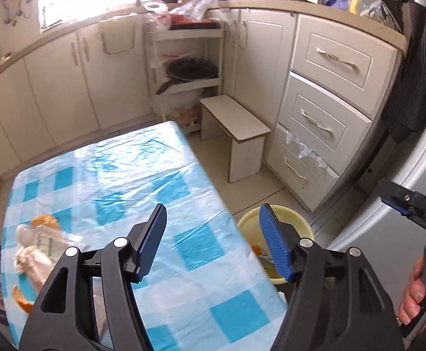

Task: Collect trash
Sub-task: 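Bring both open tools back to the trash on the table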

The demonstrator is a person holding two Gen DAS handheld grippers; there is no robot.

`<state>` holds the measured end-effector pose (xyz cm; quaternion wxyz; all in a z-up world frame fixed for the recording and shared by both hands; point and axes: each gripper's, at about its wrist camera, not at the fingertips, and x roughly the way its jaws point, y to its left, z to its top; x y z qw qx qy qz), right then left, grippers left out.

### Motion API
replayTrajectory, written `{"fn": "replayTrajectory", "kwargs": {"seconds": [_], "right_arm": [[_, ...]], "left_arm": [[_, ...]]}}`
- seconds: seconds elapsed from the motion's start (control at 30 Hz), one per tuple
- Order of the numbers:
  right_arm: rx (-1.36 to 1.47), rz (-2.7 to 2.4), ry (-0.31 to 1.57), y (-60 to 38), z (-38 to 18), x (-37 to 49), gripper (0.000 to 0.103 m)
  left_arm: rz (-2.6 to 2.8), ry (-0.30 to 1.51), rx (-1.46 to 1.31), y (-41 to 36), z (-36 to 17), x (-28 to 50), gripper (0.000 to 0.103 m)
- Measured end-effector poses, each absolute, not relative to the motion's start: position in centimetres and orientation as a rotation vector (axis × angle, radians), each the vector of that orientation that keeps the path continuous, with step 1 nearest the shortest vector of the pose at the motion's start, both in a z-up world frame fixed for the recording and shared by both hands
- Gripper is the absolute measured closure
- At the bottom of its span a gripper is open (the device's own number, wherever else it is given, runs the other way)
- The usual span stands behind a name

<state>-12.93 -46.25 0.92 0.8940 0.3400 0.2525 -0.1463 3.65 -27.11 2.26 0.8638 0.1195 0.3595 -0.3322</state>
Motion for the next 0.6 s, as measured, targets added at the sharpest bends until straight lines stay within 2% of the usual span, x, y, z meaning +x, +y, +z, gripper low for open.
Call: {"fn": "replayTrajectory", "kwargs": {"seconds": [0.1, 0.2, 0.37, 0.6], "right_arm": [[0.644, -0.27, 0.44, -41.1, 2.7, -12.9, 0.017], [0.569, -0.242, 0.389, -36.0, 2.9, -12.6, 0.016], [0.379, -0.195, 0.384, -30.3, 3.2, -11.6, 0.013], [0.281, -0.171, 0.436, -27.1, 2.1, -10.1, 0.012]], "left_arm": [[-0.603, 0.738, 0.217, -22.1, 3.8, 3.2, 0.033], [-0.512, 0.739, 0.201, -18.0, 4.3, 3.1, 0.031], [-0.411, 0.734, 0.188, -12.1, 4.5, 2.5, 0.029], [-0.351, 0.711, 0.165, -7.0, 4.5, 1.3, 0.026]]}}
